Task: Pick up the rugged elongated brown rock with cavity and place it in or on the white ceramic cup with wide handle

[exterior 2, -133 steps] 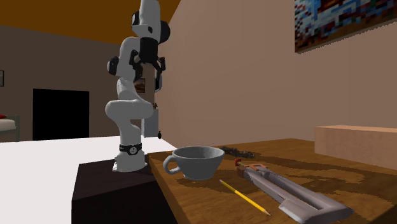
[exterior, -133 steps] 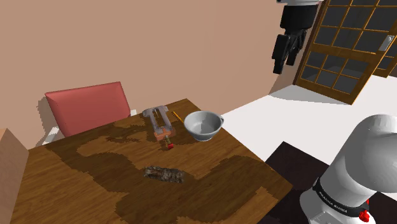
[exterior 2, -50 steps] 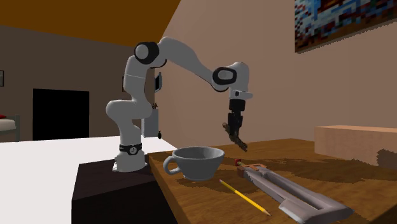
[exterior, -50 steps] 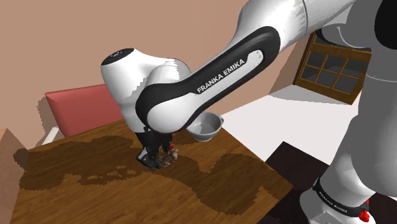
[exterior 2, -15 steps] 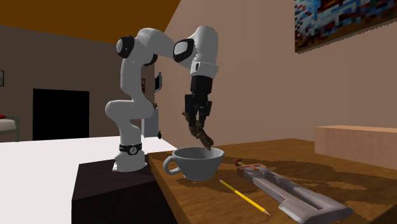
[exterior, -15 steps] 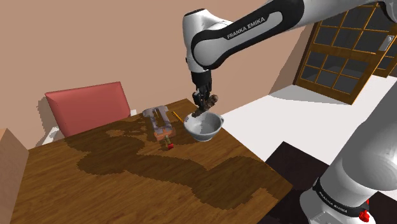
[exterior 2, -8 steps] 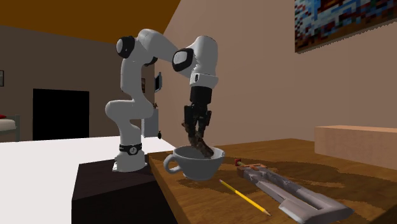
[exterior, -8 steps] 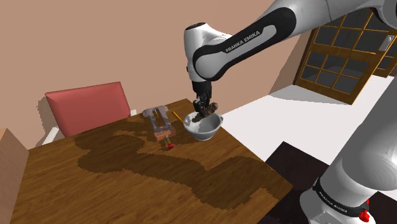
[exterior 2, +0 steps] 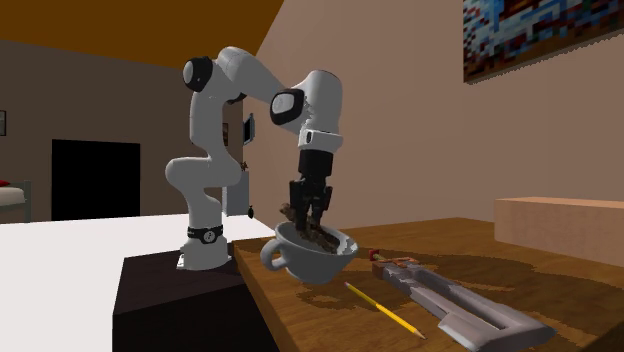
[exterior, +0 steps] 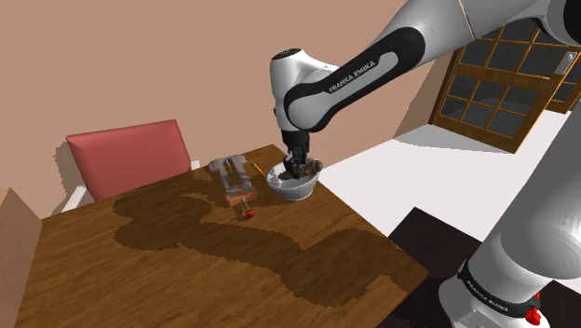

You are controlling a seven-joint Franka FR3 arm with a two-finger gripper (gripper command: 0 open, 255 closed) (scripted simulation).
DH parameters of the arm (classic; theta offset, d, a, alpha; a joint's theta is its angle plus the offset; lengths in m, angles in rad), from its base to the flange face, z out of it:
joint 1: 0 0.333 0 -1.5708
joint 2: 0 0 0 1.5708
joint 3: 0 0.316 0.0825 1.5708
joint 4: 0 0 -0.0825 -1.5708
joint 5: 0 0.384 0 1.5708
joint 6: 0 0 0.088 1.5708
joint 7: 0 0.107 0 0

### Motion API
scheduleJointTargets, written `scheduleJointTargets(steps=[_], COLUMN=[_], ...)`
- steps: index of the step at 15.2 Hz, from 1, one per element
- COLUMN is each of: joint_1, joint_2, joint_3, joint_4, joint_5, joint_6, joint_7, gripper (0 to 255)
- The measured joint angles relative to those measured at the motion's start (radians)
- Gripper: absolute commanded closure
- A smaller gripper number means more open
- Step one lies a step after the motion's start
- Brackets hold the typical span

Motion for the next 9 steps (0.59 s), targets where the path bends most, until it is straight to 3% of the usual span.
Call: scheduleJointTargets(steps=[4, 5, 9], joint_1=[-0.001, -0.001, -0.001], joint_2=[0.001, 0.001, 0.005], joint_3=[-0.001, -0.001, -0.001], joint_4=[0.000, 0.000, -0.001], joint_5=[-0.001, -0.001, -0.001], joint_6=[0.002, 0.002, 0.004], joint_7=[-0.001, 0.000, -0.001], gripper=[255, 0, 0])
